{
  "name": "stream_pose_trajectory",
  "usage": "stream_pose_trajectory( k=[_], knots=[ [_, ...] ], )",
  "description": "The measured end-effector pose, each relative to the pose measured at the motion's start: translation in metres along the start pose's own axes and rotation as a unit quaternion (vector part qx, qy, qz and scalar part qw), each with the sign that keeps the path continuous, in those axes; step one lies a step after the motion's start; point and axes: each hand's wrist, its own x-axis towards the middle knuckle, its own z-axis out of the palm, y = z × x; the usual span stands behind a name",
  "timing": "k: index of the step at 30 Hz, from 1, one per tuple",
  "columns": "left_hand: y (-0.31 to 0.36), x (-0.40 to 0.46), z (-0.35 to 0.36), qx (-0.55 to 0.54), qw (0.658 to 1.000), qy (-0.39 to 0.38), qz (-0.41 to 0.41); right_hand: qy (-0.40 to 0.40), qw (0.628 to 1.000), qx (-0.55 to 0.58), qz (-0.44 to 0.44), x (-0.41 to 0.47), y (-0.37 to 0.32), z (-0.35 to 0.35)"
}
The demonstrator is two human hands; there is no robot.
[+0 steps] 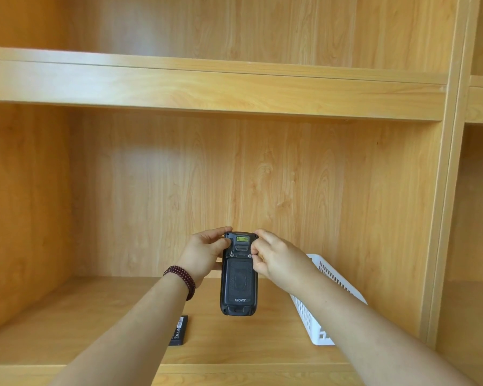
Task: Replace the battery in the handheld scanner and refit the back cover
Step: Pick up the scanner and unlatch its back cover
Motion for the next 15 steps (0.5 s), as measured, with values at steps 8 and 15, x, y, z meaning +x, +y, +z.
stream_pose_trajectory(
  k=[8,15],
  knots=[
    [-0.005,-0.004,0.004,-0.009,1.0,0.007,-0.003,-0.075,0.993,0.081,0.045,0.0,0.009,-0.014],
    [0.003,-0.001,0.002,-0.007,1.0,0.006,0.015,-0.07,0.992,0.087,0.055,-0.001,0.005,-0.017]
  ],
)
